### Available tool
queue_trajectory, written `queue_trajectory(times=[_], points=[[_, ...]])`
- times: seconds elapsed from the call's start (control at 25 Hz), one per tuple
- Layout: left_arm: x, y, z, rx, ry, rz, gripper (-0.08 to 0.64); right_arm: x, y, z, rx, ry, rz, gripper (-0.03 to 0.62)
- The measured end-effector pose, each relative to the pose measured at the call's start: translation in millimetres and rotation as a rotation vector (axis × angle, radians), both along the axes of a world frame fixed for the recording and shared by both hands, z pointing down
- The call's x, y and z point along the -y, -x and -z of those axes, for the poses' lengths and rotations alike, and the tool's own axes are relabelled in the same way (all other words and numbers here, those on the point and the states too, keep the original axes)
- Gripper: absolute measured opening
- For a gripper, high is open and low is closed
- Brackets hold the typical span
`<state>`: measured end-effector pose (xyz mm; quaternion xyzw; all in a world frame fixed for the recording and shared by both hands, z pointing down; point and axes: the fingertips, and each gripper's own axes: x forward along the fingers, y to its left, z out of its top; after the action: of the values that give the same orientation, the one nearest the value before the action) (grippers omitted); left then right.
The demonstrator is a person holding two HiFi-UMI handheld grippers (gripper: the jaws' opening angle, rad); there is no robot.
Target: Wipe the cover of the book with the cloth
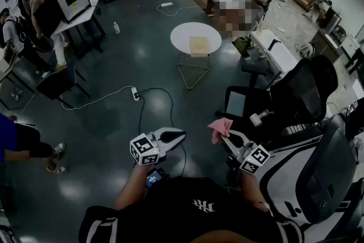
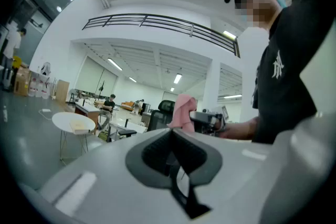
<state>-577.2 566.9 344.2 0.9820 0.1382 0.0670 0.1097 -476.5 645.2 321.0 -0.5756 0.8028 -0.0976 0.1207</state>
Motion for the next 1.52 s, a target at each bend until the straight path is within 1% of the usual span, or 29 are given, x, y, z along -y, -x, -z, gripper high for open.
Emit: queue_trajectory(times=[0.08,0.16,0.28,0.36,0.52,0.72,1.0,1.12,1.28,1.52], points=[[-3,-13,9,-0.018,-0.019,0.018,0.003,-2,-13,16,-0.031,-0.028,0.01,0.023],[-4,-21,12,-0.011,-0.023,0.032,0.003,-5,-22,24,-0.04,-0.041,0.012,0.023],[-9,-19,15,-0.002,-0.018,0.044,0.003,-10,-22,21,-0.025,-0.037,0.011,0.023],[-13,-20,15,-0.009,-0.016,0.048,0.004,-13,-22,20,-0.038,-0.04,0.024,0.023],[-26,-40,4,0.012,-0.012,0.03,0.003,-19,-42,16,-0.039,-0.041,0.02,0.023],[-41,-65,11,0.003,-0.012,0.007,0.003,-33,-64,23,-0.055,-0.065,-0.011,0.025],[-59,-93,17,-0.024,0.008,0.016,0.004,-52,-82,16,-0.06,-0.07,0.019,0.025],[-69,-92,15,-0.01,0.004,0.026,0.003,-57,-87,10,-0.043,-0.069,0.026,0.025],[-75,-82,11,0.003,0.012,0.066,0.003,-59,-84,8,-0.035,-0.07,0.052,0.025],[-77,-79,14,0.01,-0.01,0.081,0.003,-59,-95,8,-0.018,-0.095,0.045,0.025]])
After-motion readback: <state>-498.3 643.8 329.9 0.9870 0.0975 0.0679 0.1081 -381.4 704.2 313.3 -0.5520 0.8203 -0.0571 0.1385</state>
